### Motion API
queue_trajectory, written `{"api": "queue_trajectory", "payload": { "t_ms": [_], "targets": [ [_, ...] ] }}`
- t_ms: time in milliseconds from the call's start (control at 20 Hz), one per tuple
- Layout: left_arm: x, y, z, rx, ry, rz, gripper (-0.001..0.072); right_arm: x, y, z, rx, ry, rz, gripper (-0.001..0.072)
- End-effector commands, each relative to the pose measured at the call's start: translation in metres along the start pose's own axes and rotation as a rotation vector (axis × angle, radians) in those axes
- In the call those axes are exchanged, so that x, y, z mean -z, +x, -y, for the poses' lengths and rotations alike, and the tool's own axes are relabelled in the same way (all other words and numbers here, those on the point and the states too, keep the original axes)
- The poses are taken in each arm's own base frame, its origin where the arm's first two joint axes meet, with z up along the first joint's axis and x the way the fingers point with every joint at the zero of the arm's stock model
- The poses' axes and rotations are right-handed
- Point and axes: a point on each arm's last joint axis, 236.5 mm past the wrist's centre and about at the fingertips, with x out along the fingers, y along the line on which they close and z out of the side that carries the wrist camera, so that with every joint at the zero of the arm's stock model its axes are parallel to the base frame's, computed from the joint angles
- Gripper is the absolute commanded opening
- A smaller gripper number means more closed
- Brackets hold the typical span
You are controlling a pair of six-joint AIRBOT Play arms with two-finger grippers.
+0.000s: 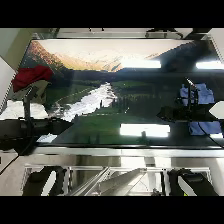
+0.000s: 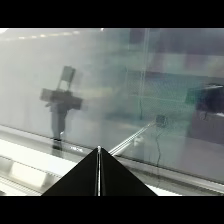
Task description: Fold the shirts.
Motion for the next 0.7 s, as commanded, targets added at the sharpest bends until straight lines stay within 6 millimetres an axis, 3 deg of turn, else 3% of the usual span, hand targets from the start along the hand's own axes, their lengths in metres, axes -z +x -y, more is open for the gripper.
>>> {"api": "queue_trajectory", "payload": {
  "t_ms": [0, 200, 350, 400, 450, 650],
  "targets": [
    [0.0, 0.0, 0.0, -0.001, 0.0, 0.001, 0.002, 0.0, 0.0, 0.0, 0.0, 0.0, -0.001, 0.0018],
    [-0.013, -0.002, -0.005, -0.025, 0.004, 0.052, 0.002, 0.0, 0.0, 0.0, 0.0, 0.0, -0.001, 0.0018],
    [-0.043, -0.023, -0.048, -0.248, 0.066, 0.057, 0.0023, 0.0, 0.0, 0.0, 0.0, 0.0, -0.001, 0.0017],
    [-0.058, -0.037, -0.068, -0.354, 0.091, 0.048, 0.0293, 0.0, 0.0, 0.0, 0.0, 0.0, -0.001, 0.0018],
    [-0.078, -0.05, -0.089, -0.454, 0.108, 0.053, 0.0682, 0.0, 0.0, 0.0, 0.0, 0.0, -0.001, 0.0018],
    [-0.185, -0.096, -0.157, -0.697, 0.141, 0.182, 0.0674, 0.0, 0.0, 0.0, 0.0, 0.0, -0.001, 0.0018]
  ]
}}
